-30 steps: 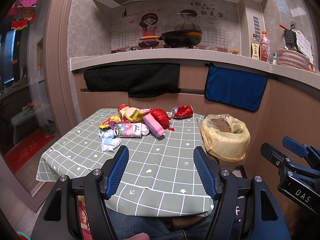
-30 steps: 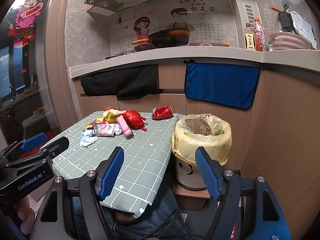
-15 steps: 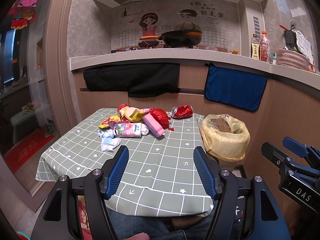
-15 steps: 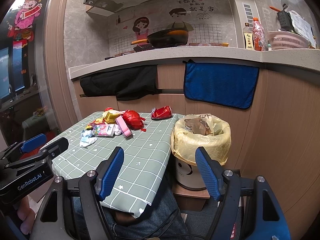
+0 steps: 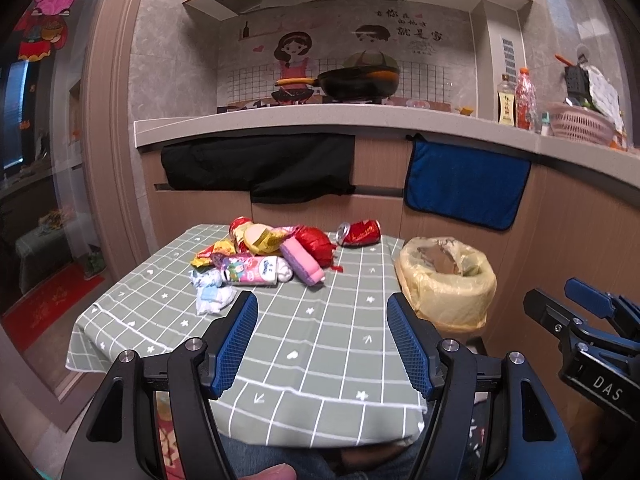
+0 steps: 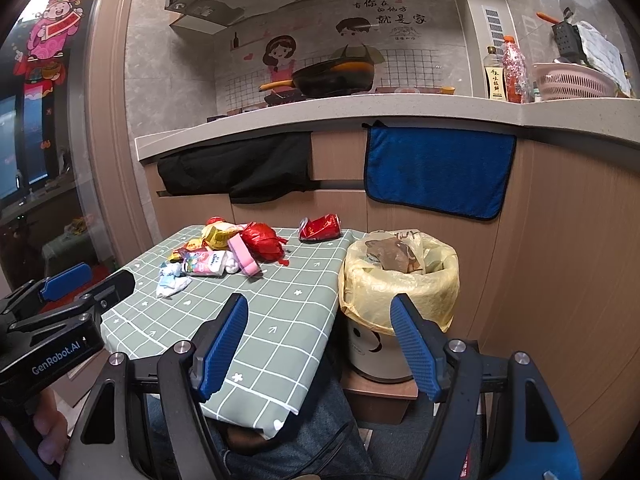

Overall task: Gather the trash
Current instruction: 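Grasp the pink sponge with the left gripper while the right gripper reaches the red can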

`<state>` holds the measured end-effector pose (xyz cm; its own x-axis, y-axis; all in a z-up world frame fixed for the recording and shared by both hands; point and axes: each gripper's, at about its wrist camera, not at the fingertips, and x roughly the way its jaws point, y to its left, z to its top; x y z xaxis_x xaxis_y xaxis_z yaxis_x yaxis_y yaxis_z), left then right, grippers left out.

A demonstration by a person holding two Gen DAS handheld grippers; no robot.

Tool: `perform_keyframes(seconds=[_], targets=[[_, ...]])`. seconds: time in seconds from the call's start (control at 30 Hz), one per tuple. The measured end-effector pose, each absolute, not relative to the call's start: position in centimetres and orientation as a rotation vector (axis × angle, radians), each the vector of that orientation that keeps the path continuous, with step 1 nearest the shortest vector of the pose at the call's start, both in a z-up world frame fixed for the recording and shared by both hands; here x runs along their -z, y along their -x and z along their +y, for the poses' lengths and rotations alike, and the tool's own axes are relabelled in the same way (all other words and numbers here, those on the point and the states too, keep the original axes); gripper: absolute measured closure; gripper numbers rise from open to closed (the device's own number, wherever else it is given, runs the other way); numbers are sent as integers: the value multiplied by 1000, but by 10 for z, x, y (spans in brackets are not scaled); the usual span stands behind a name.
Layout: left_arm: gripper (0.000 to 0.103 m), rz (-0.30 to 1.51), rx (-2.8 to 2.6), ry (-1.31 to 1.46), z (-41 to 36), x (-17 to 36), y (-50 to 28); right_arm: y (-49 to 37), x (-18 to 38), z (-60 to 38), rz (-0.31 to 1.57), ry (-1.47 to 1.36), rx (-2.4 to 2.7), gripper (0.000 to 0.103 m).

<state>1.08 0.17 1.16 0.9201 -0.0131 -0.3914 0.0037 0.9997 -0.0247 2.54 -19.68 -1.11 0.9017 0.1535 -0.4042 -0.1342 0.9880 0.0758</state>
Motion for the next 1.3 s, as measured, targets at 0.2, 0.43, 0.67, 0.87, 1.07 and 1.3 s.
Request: perform_keyframes(seconds=[0.2,0.43,0.67,0.87,1.07,1.3], targets=[[37,375,19,108,30,-20,-44,-60,0,-202,406,-67,-170,32],[42,422,-48,145,70,-5,-94,-113,-5,-191,397,-20,-188,32],[42,524,-90,162,96,36,-145,-177,0,-172,390,24,-222,32],[42,589,-24,229,101,58,-203,-241,10,-157,409,58,-229,32],[42,685,21,307,86,76,-271,-289,21,-167,414,54,-185,32],[44,803,17,304,61,100,-337,-338,40,-183,467,27,-149,32]])
